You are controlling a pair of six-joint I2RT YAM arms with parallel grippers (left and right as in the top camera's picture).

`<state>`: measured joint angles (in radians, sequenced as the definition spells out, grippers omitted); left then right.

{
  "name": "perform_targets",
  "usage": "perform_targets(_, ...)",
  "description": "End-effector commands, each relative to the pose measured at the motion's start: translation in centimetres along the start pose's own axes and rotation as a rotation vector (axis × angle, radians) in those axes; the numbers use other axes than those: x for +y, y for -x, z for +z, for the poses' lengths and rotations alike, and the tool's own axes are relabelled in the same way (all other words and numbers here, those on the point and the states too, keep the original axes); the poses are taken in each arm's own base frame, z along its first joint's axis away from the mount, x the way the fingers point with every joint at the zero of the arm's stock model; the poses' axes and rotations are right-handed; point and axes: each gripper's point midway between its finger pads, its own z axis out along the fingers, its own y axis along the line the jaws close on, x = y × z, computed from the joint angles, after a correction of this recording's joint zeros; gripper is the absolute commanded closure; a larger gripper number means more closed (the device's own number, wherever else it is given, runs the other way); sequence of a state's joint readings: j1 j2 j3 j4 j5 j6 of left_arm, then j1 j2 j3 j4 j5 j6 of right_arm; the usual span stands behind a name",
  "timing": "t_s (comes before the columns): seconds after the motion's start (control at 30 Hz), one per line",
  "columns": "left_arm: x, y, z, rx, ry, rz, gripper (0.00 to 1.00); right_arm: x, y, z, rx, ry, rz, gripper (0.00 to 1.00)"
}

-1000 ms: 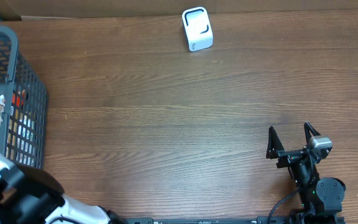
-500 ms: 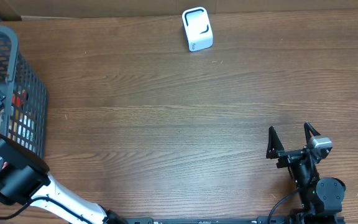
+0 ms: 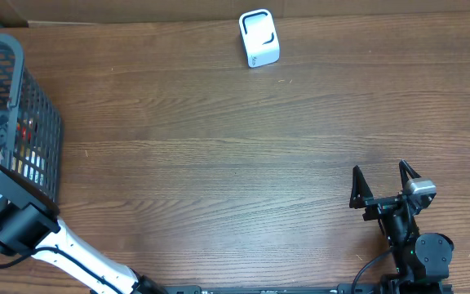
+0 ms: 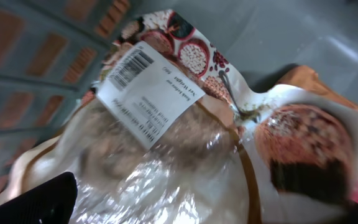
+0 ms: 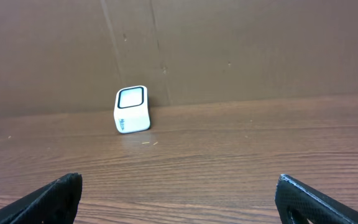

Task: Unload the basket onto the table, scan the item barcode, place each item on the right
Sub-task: 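Move the left gripper over the grey basket and reach inside, then grasp a clear snack bag with barcode label using the left gripper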

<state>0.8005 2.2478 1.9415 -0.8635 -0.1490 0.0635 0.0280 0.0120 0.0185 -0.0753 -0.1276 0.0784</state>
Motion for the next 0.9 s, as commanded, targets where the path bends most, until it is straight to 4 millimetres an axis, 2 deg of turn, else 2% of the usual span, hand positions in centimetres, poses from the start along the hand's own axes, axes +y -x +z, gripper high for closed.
perform_targets(0.0, -0.3, -1.5, 3.2, 0.061, -0.013, 0.029, 0.0, 0.2, -0.2, 0.0, -0.001, 0.011, 0.003, 0.0)
perform_targets(0.1, -0.6, -2.3, 4.6, 0.091, -0.016, 0.032, 0.02, 0.2, -0.2, 0.0, -0.001, 0.011, 0.003, 0.0)
perform_targets(0.17, -0.6, -2.5, 5.0, 0.098, -0.016, 0.033, 0.13, 0.2, -0.2, 0.0, -0.001, 0.011, 0.003, 0.0)
perform_targets(0.2, -0.6, -2.5, 5.1, 0.098, -0.016, 0.033, 0.24, 0.2, -0.2, 0.0, -0.001, 0.01, 0.003, 0.0)
perform_targets(0.27, -0.7, -2.3, 5.1, 0.09, -0.016, 0.031, 0.52, 0.2, -0.2, 0.0, -0.001, 0.01, 0.003, 0.0)
perform_targets(0.43, -0.9, -2.3, 4.9, 0.092, -0.022, 0.032, 0.95, 0.2, -0.2, 0.0, -0.001, 0.01, 0.003, 0.0)
perform_targets(0.63, -1.5, -1.4, 3.5, 0.079, -0.046, 0.009, 0.96, 0.2, -0.2, 0.0, -0.001, 0.011, 0.003, 0.0)
perform_targets(0.73, -2.1, 0.2, 1.4, 0.049, -0.086, 0.01, 0.96, 0.2, -0.2, 0.0, -0.001, 0.01, 0.003, 0.0)
perform_targets(0.87, -2.6, 3.0, -3.2, -0.022, -0.148, 0.008, 0.96, 0.2, -0.2, 0.0, -0.001, 0.011, 0.003, 0.0)
